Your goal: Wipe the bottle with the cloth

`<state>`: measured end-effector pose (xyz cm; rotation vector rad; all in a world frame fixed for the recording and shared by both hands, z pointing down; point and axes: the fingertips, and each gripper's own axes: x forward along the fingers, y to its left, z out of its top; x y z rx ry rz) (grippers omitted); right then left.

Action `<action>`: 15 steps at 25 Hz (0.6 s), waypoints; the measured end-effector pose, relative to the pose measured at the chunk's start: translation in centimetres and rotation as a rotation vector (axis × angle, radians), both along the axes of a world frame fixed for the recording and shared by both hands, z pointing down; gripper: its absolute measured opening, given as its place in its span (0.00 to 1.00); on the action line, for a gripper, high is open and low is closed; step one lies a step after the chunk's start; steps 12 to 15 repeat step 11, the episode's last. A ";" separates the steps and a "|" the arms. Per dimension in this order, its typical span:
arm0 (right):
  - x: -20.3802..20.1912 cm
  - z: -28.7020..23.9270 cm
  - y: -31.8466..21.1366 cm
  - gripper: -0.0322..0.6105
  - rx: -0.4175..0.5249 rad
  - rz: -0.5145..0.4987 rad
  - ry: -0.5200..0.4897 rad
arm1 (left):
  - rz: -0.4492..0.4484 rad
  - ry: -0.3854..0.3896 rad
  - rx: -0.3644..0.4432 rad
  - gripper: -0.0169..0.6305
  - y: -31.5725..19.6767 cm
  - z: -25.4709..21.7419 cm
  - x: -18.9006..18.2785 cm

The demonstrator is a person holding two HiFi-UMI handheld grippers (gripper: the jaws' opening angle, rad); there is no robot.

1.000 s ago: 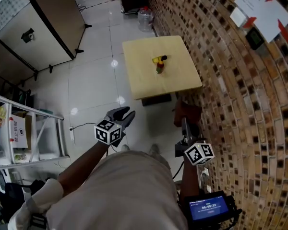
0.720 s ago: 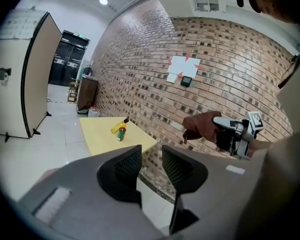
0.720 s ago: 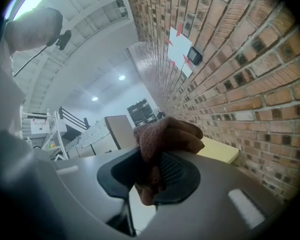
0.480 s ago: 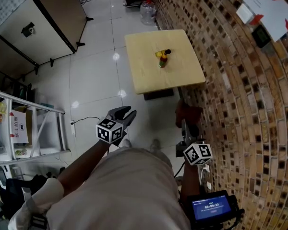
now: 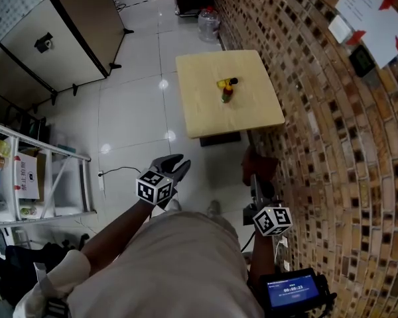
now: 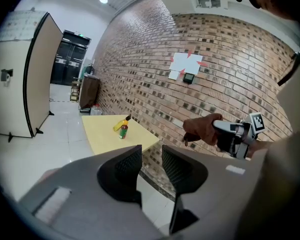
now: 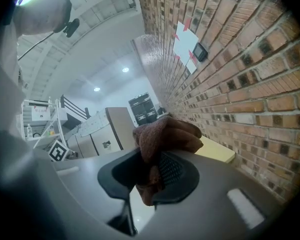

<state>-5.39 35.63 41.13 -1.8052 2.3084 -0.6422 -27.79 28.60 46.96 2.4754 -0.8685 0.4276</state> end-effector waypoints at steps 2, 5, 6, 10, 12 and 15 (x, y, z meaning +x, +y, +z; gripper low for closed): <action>0.3 0.1 -0.1 0.15 -0.002 -0.006 -0.001 | -0.003 -0.001 0.003 0.25 -0.1 -0.1 0.3; 0.4 0.3 -0.4 0.15 -0.010 -0.022 -0.001 | -0.014 -0.004 0.011 0.25 -0.2 -0.2 0.5; 0.5 0.4 -0.5 0.15 -0.011 -0.028 0.001 | -0.019 -0.004 0.011 0.25 -0.2 -0.2 0.5; 0.5 0.7 -0.8 0.15 -0.019 -0.042 0.002 | -0.030 -0.002 0.009 0.25 -0.1 -0.2 0.3; 0.5 0.8 -0.9 0.15 -0.020 -0.044 0.002 | -0.033 -0.002 0.008 0.25 0.0 -0.1 0.3; 0.5 0.8 -0.9 0.15 -0.020 -0.044 0.002 | -0.033 -0.002 0.008 0.25 0.0 -0.1 0.3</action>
